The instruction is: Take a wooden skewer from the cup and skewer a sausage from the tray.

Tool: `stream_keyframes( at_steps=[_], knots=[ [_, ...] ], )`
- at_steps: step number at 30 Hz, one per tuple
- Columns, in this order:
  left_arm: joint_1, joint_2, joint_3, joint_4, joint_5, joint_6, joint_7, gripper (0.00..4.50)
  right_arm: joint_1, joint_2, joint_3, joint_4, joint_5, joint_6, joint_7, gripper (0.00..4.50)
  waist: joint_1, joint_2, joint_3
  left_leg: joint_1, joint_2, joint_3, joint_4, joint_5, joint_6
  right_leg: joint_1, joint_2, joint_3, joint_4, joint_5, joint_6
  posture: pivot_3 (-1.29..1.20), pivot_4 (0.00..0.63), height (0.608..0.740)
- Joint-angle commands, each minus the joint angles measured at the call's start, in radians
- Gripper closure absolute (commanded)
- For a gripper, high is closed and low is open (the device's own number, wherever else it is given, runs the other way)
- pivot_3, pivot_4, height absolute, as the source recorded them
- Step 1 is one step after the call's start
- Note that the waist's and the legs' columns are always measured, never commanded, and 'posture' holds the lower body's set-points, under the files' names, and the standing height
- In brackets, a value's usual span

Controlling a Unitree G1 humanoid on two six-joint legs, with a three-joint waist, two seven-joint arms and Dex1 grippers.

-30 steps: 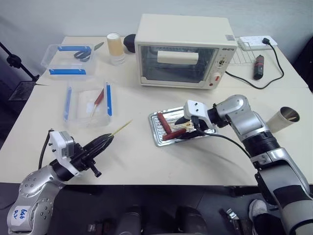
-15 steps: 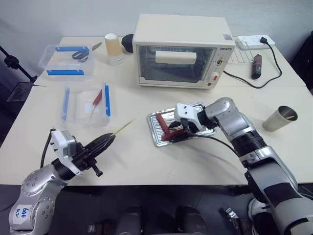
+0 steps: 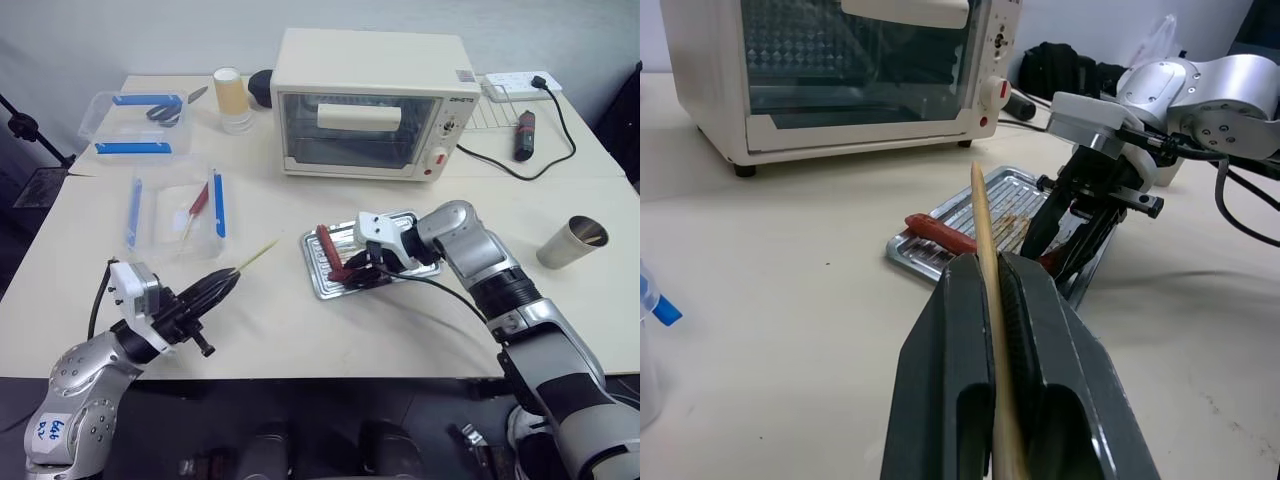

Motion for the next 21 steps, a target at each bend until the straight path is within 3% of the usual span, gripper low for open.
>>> stream_keyframes(
  at_steps=[1, 3, 8, 17, 21],
  knots=[
    [-0.007, 0.0, 0.0, -0.026, -0.013, -0.015, 0.003, 4.5, -0.013, 0.016, -0.018, -0.037, 0.021, 0.022, -0.003, 3.25, 0.0, 0.0, 0.0, 0.0, 0.0, 0.0, 0.0, 0.0, 0.0, 0.0, 0.0, 0.0, 0.0, 0.0, 0.0, 0.0, 0.15, 0.74],
    [-0.01, 0.001, -0.001, -0.025, -0.013, -0.013, 0.002, 4.5, -0.011, 0.022, -0.022, -0.038, 0.026, 0.033, -0.005, 3.25, 0.0, 0.0, 0.0, 0.0, 0.0, 0.0, 0.0, 0.0, 0.0, 0.0, 0.0, 0.0, 0.0, 0.0, 0.0, 0.0, 0.15, 0.74],
    [-0.018, 0.004, -0.001, -0.024, -0.012, -0.012, 0.003, 4.5, -0.005, 0.014, -0.017, -0.04, 0.024, 0.036, 0.003, 4.33, 0.0, 0.0, 0.0, 0.0, 0.0, 0.0, 0.0, 0.0, 0.0, 0.0, 0.0, 0.0, 0.0, 0.0, 0.0, 0.0, 0.15, 0.74],
    [-0.031, 0.016, -0.024, -0.019, 0.003, -0.01, -0.014, 4.5, -0.006, -0.04, -0.043, -0.134, 0.069, 0.073, 0.06, 4.35, 0.001, 0.0, 0.0, 0.0, 0.0, 0.0, 0.0, 0.0, 0.0, 0.0, 0.0, 0.0, 0.0, 0.0, 0.0, 0.0, 0.15, 0.74],
    [-0.036, 0.111, -0.109, 0.008, 0.09, -0.042, -0.134, 4.5, -0.006, -0.121, -0.08, -0.25, 0.143, 0.07, 0.153, 4.35, 0.002, 0.0, 0.0, 0.0, 0.0, 0.0, 0.0, 0.0, 0.0, 0.0, 0.0, 0.0, 0.0, 0.0, 0.0, 0.0, 0.15, 0.74]
  ],
)
